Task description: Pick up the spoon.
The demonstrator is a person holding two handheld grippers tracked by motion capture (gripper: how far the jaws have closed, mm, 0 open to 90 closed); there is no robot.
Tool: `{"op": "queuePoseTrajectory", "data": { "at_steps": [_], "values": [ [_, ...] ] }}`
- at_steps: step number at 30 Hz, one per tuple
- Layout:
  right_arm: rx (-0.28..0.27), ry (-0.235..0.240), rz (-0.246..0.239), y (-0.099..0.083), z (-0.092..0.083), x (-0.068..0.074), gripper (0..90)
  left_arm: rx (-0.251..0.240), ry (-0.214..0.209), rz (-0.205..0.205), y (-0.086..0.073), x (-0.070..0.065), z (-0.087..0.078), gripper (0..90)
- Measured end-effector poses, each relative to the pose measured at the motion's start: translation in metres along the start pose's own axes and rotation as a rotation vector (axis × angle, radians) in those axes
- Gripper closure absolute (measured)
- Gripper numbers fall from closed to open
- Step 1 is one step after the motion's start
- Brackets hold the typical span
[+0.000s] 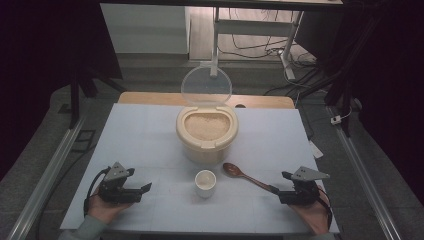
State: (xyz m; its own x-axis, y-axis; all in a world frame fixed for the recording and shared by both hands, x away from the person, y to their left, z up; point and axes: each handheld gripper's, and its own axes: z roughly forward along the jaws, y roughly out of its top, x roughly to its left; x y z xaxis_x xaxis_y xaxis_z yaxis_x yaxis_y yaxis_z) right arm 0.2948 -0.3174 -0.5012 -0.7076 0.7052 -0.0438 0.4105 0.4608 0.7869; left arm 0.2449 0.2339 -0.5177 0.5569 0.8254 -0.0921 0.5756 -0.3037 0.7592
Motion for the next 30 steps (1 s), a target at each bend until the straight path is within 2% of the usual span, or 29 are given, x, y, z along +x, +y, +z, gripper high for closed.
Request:
{"op": "queuePoseTrajectory", "data": {
  "at_steps": [3, 9, 18, 30],
  "values": [
    [0.0, -0.007, -0.003, 0.0005, -0.0003, 0.0013, 27.1, -0.008, 0.008, -0.002, -0.0002, 0.0007, -0.0012, 15.3],
    [0.007, 0.01, -0.004, 0.0004, 0.0004, 0.0019, 27.4, -0.017, 0.023, -0.002, 0.001, 0.0015, -0.0009, 15.2],
    [0.007, 0.017, 0.003, 0.0032, -0.0012, 0.003, 28.3, -0.023, 0.027, 0.0, 0.0014, 0.0022, -0.0019, 15.1],
    [0.026, 0.039, -0.008, 0.0094, -0.0019, 0.0046, 30.1, -0.015, 0.037, 0.007, 0.0016, 0.0032, 0.0, 15.1]
  ]
}}
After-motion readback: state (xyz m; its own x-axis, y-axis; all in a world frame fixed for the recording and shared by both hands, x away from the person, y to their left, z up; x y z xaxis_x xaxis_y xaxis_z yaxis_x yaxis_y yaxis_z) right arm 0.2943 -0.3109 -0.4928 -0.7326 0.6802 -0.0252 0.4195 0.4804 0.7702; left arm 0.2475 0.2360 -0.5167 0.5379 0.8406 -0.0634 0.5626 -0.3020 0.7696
